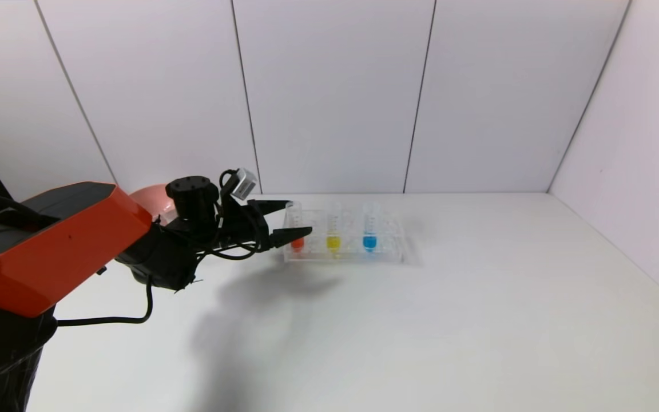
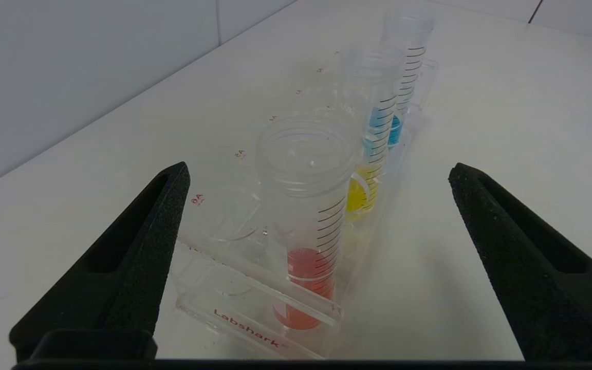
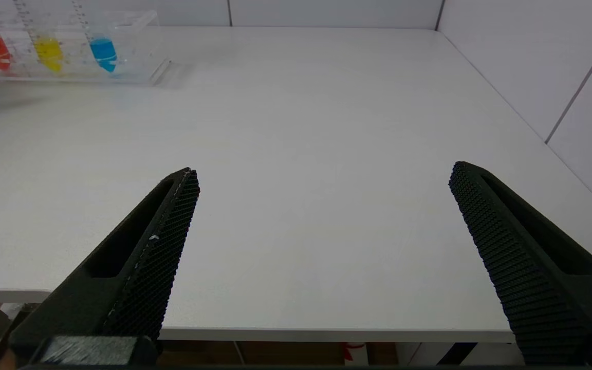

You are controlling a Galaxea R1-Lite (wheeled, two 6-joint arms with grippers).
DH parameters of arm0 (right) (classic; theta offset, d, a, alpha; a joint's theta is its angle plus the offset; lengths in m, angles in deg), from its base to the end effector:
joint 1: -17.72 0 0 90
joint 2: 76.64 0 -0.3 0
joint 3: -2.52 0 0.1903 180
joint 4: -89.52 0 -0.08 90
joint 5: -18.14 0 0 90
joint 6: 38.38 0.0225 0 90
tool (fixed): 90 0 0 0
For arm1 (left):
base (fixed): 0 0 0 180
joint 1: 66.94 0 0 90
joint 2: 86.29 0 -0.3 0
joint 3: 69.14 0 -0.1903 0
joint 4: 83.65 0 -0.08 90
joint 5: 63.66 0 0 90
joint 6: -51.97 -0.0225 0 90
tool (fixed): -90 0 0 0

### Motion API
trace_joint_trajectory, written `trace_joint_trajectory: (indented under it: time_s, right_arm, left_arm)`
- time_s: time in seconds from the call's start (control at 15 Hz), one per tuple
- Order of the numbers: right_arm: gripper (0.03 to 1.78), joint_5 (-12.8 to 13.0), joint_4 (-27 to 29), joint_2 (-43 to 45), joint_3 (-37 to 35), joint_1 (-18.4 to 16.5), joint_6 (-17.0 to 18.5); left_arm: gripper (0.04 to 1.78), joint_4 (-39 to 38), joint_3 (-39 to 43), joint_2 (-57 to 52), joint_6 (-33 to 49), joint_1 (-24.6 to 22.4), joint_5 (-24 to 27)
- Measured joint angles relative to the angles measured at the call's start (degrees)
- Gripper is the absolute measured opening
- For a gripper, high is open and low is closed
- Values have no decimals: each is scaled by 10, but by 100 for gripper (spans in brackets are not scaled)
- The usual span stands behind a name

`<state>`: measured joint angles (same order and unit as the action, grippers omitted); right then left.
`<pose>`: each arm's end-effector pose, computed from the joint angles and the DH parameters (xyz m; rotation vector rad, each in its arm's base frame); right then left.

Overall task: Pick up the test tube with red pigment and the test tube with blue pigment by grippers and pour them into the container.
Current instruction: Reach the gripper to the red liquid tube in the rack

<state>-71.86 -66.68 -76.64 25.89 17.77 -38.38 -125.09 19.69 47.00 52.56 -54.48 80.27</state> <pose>-0.0228 0.0000 0.0747 0.0000 0.0075 0.0009 0.4258 -0.1127 0.0896 -0.0136 0.0177 -1.1586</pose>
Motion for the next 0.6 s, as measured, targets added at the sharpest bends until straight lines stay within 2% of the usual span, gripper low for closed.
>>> trace_joint_trajectory:
  time_s: [0.13, 0.27, 0.4, 0.6]
  right_arm:
    - [177, 0, 0, 0, 0, 0, 0]
    - [177, 0, 0, 0, 0, 0, 0]
    - [177, 0, 0, 0, 0, 0, 0]
    - [177, 0, 0, 0, 0, 0, 0]
  left_arm:
    - [173, 3, -4, 3, 0, 1, 0]
    - [159, 3, -8, 7, 0, 4, 0]
    - [135, 3, -9, 8, 0, 8, 0]
    - [81, 3, -9, 9, 0, 10, 0]
